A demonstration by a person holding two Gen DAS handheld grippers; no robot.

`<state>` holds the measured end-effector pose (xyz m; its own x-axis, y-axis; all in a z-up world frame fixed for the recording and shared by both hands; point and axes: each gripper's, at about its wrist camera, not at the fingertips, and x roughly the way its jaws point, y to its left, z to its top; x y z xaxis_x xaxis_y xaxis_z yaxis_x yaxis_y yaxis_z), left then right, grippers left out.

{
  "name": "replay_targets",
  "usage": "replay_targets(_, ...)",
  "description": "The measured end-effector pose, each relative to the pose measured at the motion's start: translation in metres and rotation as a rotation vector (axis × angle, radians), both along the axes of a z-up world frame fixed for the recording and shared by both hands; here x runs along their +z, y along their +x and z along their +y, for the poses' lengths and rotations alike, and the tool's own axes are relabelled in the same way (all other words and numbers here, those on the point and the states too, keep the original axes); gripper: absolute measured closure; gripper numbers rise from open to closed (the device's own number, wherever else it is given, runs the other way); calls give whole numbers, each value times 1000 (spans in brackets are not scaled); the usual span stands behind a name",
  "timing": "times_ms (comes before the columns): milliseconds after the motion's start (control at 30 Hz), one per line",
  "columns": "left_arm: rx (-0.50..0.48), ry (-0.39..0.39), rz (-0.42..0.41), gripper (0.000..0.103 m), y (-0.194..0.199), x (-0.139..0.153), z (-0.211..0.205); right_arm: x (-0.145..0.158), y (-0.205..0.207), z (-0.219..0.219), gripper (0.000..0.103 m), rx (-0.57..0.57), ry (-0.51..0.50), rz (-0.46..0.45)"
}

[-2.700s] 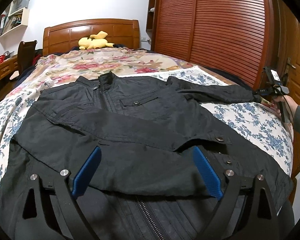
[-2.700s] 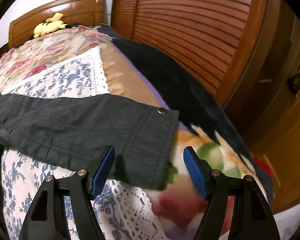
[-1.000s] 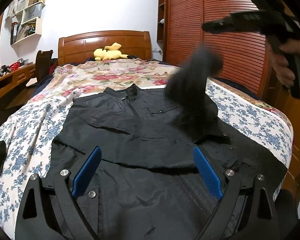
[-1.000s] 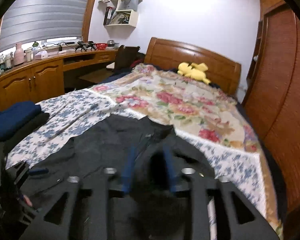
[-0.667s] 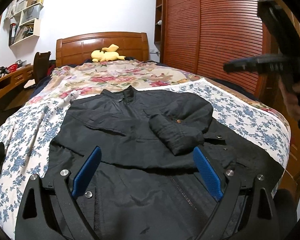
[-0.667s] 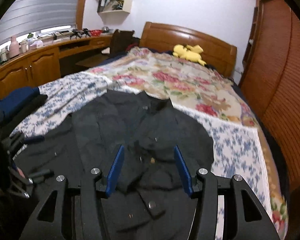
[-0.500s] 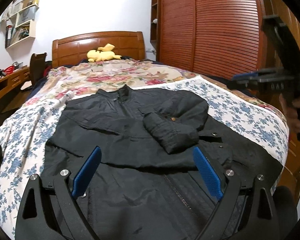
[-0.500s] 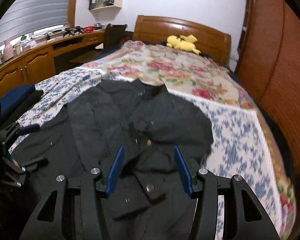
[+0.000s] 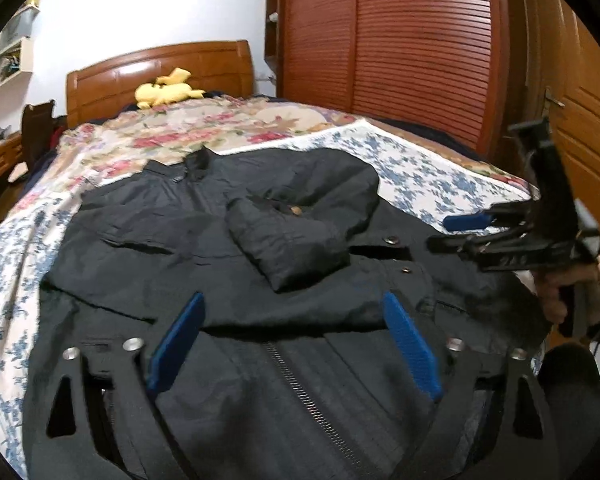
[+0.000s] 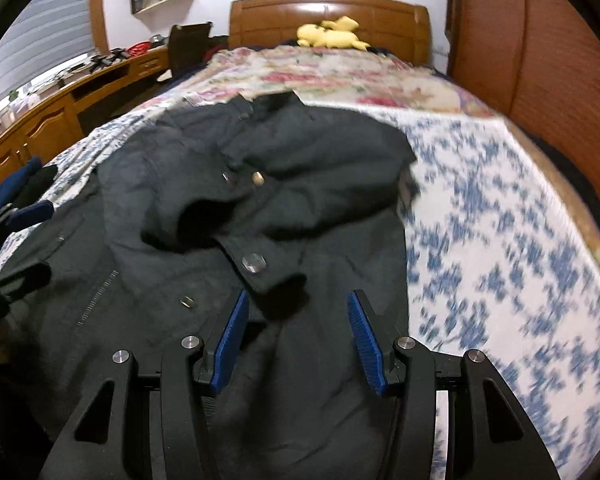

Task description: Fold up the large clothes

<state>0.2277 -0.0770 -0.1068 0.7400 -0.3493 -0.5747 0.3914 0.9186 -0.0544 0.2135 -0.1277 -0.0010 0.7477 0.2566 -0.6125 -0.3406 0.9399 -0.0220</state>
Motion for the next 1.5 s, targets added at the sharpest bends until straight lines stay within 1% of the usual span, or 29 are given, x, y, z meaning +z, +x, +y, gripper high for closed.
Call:
replay_targets(33,-6,-1,13,28,3,-2,-3,-5,3,1,50,-12,2,6)
replay_targets(67,-13,2,28,31,6,-4,-6,-9,6,2,50,-27,0,13)
replay_targets(133,-22,17,44,41,11,-6,-12,-15,10,4,50,-25,13,23)
replay_targets(233,-27,37,60,47,21,-6,-21,-22,14,7,50,-13,26,28)
replay_targets(400,-35,64,68,49,42,-1,-41,-22,14,12,50,22,31,24)
replay_targets(500,-54,90,88,50,60,2,-59,-23,14,13,50,44,34,29)
replay_targets(667,-60,188,121,50,89,-5,-89,-26,15,8,50,68,57,37)
replay_targets(767,-37,268,148,50,106,-15,-103,-33,8,4,50,81,53,28)
replay_targets(800,-20,293,155,50,111,-18,-105,-36,8,3,50,83,51,26)
replay_targets(900,2,315,189,50,122,-27,-104,-37,8,1,50,92,54,22)
replay_targets(1000,39,358,216,50,129,-36,-101,-37,7,0,50,94,60,23)
replay_targets(1100,30,363,250,50,129,-43,-99,-37,7,0,50,94,65,25)
replay_targets(1233,26,370,251,50,125,-44,-102,-37,8,0,50,90,68,26)
replay_targets(1367,27,396,261,50,129,-48,-106,-37,8,3,50,79,55,25)
replay_targets(1400,23,392,259,60,129,-47,-105,-36,8,4,50,77,52,24)
replay_targets(1433,13,377,257,76,128,-45,-104,-37,8,5,50,76,48,23)
replay_targets(1467,1,367,258,78,126,-44,-104,-37,8,5,50,75,49,23)
replay_targets(1500,-3,374,242,85,123,-40,-104,-37,8,4,50,75,52,24)
